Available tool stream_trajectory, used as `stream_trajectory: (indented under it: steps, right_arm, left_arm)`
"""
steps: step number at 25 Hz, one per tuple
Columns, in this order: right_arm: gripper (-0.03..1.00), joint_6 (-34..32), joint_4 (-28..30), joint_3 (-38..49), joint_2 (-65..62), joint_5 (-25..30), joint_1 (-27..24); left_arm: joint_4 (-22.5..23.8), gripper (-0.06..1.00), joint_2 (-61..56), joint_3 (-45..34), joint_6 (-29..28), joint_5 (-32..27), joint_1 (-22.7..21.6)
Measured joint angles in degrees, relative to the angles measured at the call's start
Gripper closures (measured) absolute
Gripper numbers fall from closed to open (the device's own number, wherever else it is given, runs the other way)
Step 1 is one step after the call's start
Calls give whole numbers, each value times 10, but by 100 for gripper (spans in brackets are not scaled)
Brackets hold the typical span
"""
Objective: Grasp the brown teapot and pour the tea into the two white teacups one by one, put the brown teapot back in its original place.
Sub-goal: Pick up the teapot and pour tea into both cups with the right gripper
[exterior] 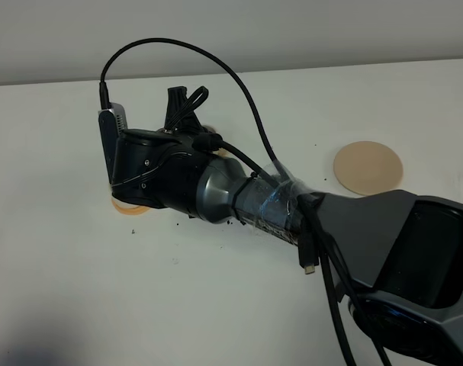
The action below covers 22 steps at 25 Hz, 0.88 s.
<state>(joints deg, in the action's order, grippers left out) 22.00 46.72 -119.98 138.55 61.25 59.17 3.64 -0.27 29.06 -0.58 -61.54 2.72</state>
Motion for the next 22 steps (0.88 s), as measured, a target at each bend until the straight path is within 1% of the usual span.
stream_trajectory:
  steps: [6, 12, 16, 22]
  right_arm:
    - [86, 22, 24, 0, 4, -26, 0]
    - [86, 38, 55, 0, 21, -31, 1]
    - [86, 41, 91, 0, 21, -40, 8]
    - [86, 57, 125, 0, 35, -53, 13]
  left_arm:
    - [0, 49, 0, 0, 0, 0, 0]
    - [0, 49, 0, 0, 0, 0, 0]
    - [0, 49, 0, 0, 0, 0, 0]
    - [0, 49, 0, 0, 0, 0, 0]
